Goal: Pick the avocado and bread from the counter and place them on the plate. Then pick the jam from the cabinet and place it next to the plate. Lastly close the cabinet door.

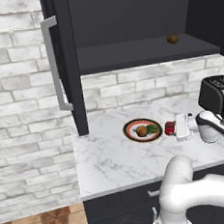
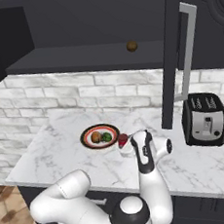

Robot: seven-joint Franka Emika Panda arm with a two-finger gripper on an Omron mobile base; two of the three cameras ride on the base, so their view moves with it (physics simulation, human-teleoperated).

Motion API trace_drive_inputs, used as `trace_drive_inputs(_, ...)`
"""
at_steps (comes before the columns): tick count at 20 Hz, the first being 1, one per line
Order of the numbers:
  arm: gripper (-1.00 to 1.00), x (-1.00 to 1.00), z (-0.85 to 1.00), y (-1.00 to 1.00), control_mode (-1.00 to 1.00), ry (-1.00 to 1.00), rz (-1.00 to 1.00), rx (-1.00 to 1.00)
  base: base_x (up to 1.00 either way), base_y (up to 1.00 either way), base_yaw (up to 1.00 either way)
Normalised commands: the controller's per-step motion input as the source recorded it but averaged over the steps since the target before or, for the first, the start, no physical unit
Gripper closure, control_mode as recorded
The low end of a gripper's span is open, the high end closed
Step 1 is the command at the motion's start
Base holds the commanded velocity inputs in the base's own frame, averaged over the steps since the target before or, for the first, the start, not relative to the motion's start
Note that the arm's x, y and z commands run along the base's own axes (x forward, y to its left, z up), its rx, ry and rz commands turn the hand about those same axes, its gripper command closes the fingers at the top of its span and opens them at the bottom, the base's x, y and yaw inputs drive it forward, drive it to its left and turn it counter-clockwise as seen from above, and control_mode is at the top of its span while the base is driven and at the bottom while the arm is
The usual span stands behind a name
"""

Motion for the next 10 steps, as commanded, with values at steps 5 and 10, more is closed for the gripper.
trace_drive_inputs(5,-1.00,0.00,-0.07,-0.12,-1.00,0.00,-0.01,-0.01,0.00,0.00,0.00)
trace_drive_inputs(10,-1.00,0.00,-0.04,-0.14,-1.00,0.02,-0.01,-0.02,0.00,0.00,0.00)
